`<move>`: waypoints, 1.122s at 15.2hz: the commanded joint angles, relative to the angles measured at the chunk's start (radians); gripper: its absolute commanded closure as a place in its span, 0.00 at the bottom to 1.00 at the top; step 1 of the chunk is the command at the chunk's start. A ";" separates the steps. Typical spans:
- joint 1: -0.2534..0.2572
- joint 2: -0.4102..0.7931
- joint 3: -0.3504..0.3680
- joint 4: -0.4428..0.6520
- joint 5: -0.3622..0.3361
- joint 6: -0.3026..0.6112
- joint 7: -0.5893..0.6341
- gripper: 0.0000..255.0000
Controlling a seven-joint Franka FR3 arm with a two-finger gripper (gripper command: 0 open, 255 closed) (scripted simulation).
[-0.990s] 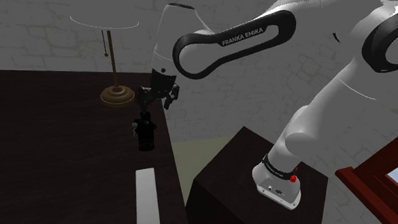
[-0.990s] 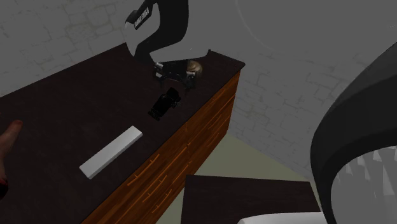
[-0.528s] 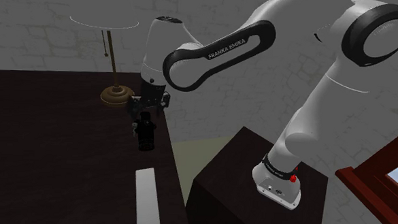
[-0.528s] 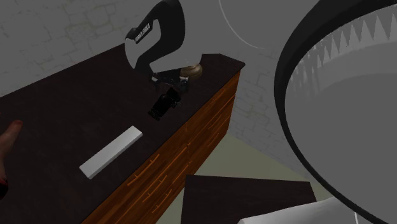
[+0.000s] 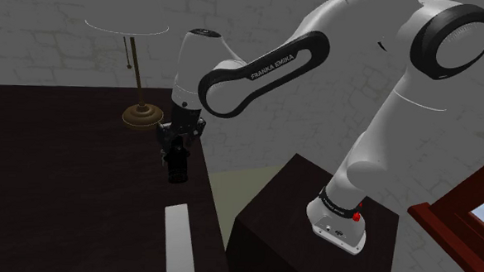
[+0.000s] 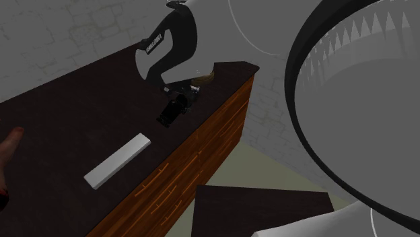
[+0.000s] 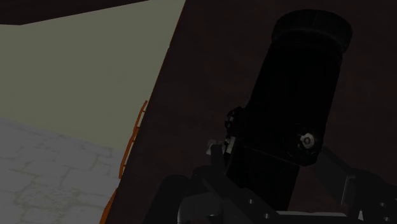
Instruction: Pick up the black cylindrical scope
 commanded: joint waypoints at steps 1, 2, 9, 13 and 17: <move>0.000 0.001 0.000 -0.001 0.000 0.000 0.000 1.00; 0.000 0.002 0.000 -0.001 0.000 0.001 0.000 1.00; -0.001 -0.020 -0.001 0.019 0.013 -0.038 -0.007 1.00; -0.003 -0.049 -0.004 0.047 0.028 -0.093 -0.015 1.00; -0.004 -0.074 -0.008 0.079 0.040 -0.147 -0.021 1.00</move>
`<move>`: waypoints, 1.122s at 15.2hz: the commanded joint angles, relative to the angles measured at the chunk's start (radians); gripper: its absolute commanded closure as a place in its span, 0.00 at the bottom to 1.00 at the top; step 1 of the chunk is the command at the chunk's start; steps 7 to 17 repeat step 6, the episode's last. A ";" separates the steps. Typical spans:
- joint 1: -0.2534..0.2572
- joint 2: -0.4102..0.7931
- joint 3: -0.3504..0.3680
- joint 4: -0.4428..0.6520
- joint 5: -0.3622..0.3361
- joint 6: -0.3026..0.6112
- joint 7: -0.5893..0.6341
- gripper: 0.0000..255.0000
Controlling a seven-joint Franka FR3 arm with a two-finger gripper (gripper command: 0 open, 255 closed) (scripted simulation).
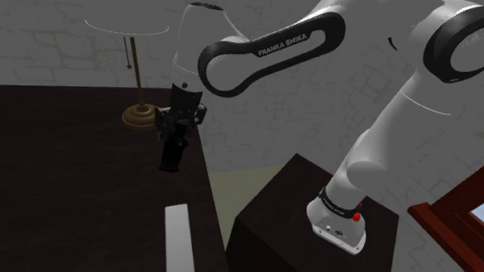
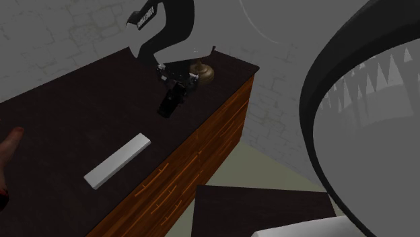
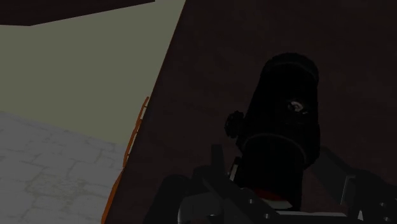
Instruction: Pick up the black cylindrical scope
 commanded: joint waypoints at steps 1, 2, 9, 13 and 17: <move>-0.001 -0.012 -0.002 0.020 0.005 -0.030 -0.002 1.00; -0.001 -0.017 -0.003 0.028 0.007 -0.044 -0.003 1.00; -0.002 -0.028 -0.005 0.048 0.011 -0.073 -0.004 1.00; -0.002 -0.028 -0.005 0.048 0.011 -0.073 -0.004 1.00; -0.002 -0.028 -0.005 0.048 0.011 -0.073 -0.004 1.00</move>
